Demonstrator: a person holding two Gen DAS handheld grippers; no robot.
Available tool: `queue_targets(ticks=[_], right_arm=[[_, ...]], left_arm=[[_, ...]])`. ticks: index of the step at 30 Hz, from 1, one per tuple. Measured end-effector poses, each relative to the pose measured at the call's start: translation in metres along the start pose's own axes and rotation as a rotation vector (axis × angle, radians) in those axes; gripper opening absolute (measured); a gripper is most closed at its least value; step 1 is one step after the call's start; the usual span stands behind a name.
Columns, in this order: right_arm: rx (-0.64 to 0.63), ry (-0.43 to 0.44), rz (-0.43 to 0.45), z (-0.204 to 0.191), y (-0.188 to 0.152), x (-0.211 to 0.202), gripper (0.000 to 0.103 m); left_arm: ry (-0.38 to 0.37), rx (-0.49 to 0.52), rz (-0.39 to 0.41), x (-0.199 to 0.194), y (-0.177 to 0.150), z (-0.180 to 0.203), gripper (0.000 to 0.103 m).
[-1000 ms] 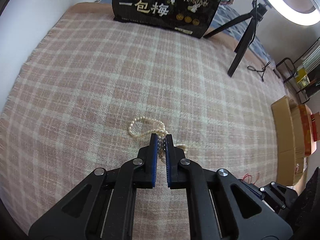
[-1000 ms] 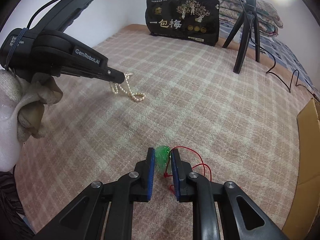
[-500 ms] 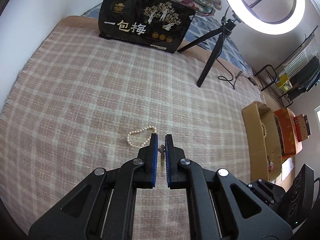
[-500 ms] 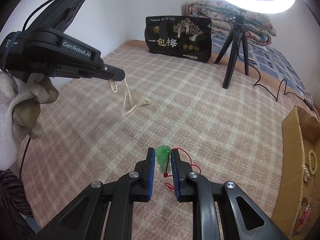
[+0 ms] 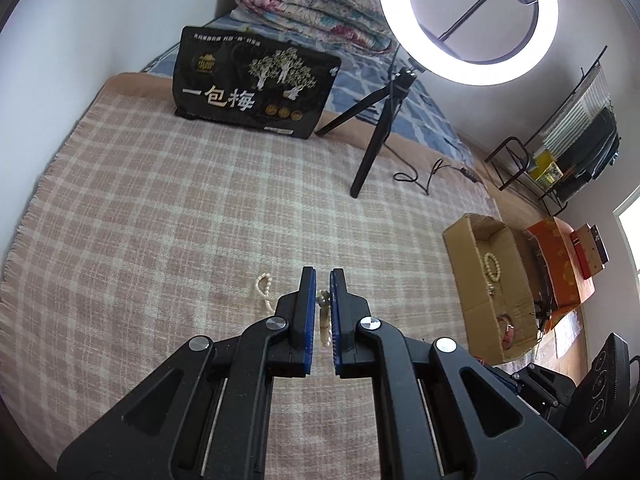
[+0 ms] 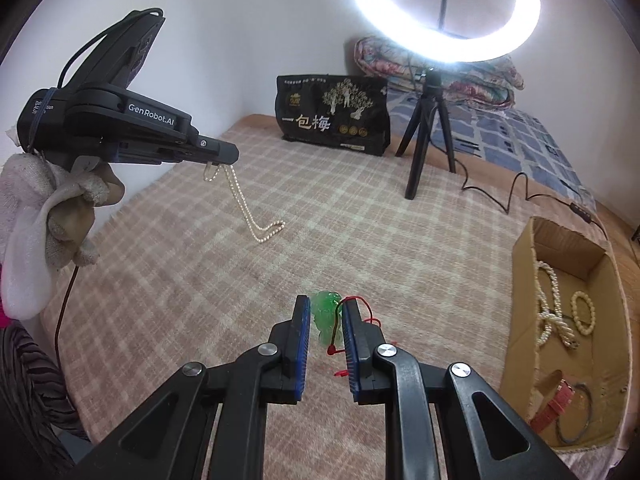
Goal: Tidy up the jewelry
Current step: 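Lift the pearl strand with the left tool toward the box while the right tool carries the pendant, then lower the strand into the box and open the left tool while the right tool releases the pendant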
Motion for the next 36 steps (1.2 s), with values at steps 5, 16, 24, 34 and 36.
queue_targets(ticks=[5, 16, 24, 34, 36], right_arm=[[0.024, -0.020, 0.022, 0.017, -0.005, -0.020, 0.015], [0.096, -0.083, 0.060, 0.065, -0.015, -0.061, 0.015], [0.141, -0.127, 0.081, 0.095, -0.021, -0.084, 0.015], [0.195, -0.176, 0.076, 0.129, -0.035, -0.094, 0.015], [0.205, -0.187, 0.073, 0.137, -0.038, -0.094, 0.015]], left_arm=[[-0.043, 0.026, 0.021, -0.003, 0.005, 0.025, 0.005], [-0.131, 0.111, 0.059, -0.006, 0.013, 0.090, 0.005], [-0.182, 0.146, 0.048, 0.006, 0.013, 0.127, 0.005], [-0.246, 0.199, 0.037, 0.032, 0.024, 0.188, 0.005], [-0.251, 0.213, 0.034, 0.038, 0.027, 0.201, 0.005]])
Point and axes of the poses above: each gripper's, at about its wrist camera, not at the fingertips, and x roughly the way its jaws point, z to its right, y to its top, the point moved 6 cm from there along x, roughly the way its jaws point, and after that the axes turned 13 degrees about -y, right-handed, at the moved point
